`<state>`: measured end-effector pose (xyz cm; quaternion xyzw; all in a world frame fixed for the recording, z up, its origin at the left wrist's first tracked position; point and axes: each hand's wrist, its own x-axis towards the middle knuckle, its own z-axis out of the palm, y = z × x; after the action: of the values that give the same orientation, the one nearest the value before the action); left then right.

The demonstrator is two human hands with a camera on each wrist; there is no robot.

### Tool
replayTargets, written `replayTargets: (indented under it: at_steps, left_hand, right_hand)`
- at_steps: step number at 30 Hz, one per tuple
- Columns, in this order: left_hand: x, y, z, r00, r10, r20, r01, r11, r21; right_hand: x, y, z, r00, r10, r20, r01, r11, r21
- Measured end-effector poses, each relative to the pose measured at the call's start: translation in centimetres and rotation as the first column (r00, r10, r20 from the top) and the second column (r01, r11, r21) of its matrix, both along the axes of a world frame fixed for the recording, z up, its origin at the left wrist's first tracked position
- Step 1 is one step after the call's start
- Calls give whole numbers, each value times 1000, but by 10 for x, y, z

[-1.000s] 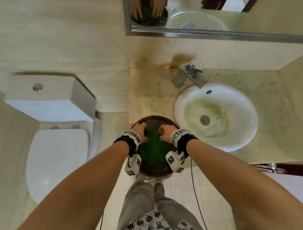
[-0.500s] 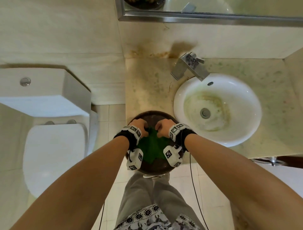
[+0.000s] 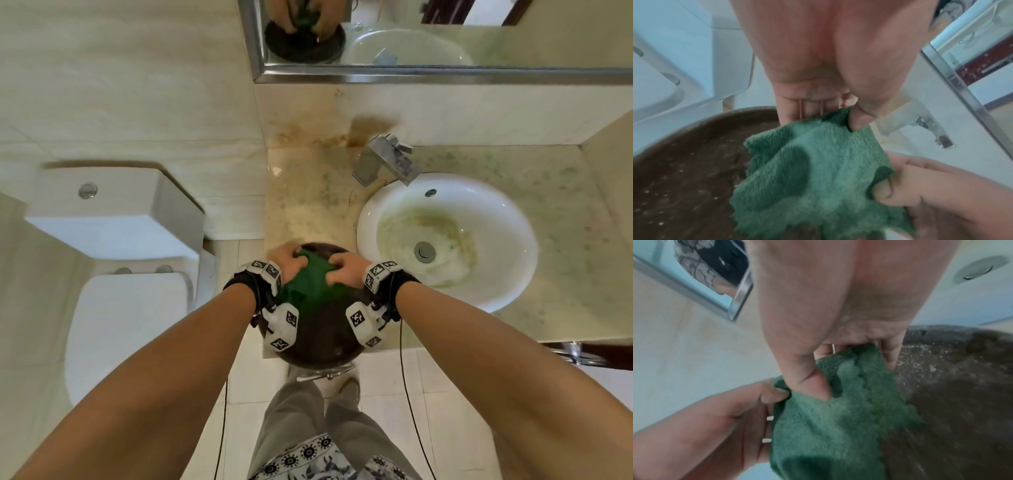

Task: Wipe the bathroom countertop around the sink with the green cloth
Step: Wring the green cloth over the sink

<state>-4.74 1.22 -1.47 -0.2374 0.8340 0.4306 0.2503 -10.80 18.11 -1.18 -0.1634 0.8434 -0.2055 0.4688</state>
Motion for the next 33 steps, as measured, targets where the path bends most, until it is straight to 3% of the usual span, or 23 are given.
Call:
replayTargets:
  at_steps: [3,5,7,11,16,18,21,24,26,30,33]
  left_hand:
    - [-8,1,19,993,113,-43,-111,992,64]
    - [-12,4,34,966,249,-65,-235,957,170]
    - [-15,9,52,934,355,-35,-328,892,311]
    - [-17,27,76,936,348,44,-324,806,495]
    - [-23,59,97,940,342,0,-271,743,612]
    - [-26,71,106,929,370,-27,-264,711,652]
    - [-29,90,120,916,397,-63,-247,680,690]
    - [-33,104,126,921,365,-139,-190,729,657]
    - [-34,113,131,918,370,-139,-191,722,665]
    - [-32,121,133,919,382,-96,-201,665,719]
    - [-29,119,135,928,366,-71,-210,671,711]
  right_hand:
    - [-12,11,18,964,-249,90,260,956,-137]
    - [-20,17,29,875,-424,233,473,852,-226]
    - [-28,23,43,807,-501,313,583,759,-289]
    - [-32,37,73,701,-585,409,713,586,-384]
    - [-37,67,103,668,-641,378,739,511,-438]
    - [-37,82,113,645,-633,429,759,464,-457]
    - [-32,103,122,662,-557,502,749,478,-458]
    - [-27,120,130,731,-487,479,682,556,-476]
    - [-23,131,135,765,-472,438,643,590,-488]
    - [-26,149,135,762,-486,427,647,557,-521]
    - [-29,155,133,751,-539,381,656,544,-523]
